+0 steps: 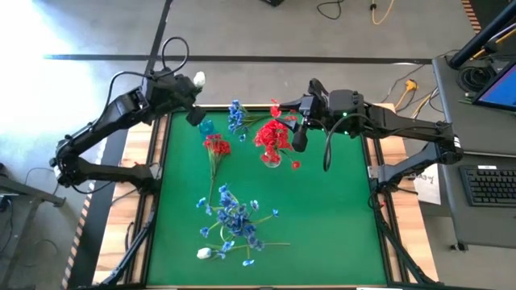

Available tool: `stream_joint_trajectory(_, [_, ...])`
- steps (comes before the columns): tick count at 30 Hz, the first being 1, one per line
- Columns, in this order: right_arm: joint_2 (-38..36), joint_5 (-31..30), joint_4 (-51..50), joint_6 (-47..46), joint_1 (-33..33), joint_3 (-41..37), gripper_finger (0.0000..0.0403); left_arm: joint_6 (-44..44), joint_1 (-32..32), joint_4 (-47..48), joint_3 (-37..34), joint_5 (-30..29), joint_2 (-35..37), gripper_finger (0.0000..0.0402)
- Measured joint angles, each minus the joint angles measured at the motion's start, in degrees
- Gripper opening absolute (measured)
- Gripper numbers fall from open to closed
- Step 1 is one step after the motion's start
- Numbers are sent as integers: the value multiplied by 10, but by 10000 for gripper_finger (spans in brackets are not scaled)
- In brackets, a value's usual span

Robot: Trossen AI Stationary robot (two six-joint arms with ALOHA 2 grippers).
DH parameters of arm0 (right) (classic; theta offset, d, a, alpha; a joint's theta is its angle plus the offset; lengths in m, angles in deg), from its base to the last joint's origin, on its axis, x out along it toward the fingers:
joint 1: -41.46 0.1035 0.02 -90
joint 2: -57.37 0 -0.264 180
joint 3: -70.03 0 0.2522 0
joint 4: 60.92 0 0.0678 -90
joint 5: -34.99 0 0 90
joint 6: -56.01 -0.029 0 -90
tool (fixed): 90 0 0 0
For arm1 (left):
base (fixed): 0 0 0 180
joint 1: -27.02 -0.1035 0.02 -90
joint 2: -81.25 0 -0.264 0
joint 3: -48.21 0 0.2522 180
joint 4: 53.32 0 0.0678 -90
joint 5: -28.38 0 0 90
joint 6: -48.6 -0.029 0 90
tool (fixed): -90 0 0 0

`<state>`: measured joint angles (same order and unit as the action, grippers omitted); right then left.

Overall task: Sort flowers into vase by color
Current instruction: Put the top white flower into the blue vase

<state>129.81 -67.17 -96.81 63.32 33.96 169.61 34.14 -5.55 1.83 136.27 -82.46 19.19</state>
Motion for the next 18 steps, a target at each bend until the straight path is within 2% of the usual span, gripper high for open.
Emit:
stream_joint_trajectory(9, [0, 0, 1, -2, 0, 0, 194, -2, -5, 4, 7, 1, 1, 1])
stream_joint_trajectory(18, [0, 0, 1, -3, 0, -2, 194, 22, -5, 14, 28, 29, 3, 1])
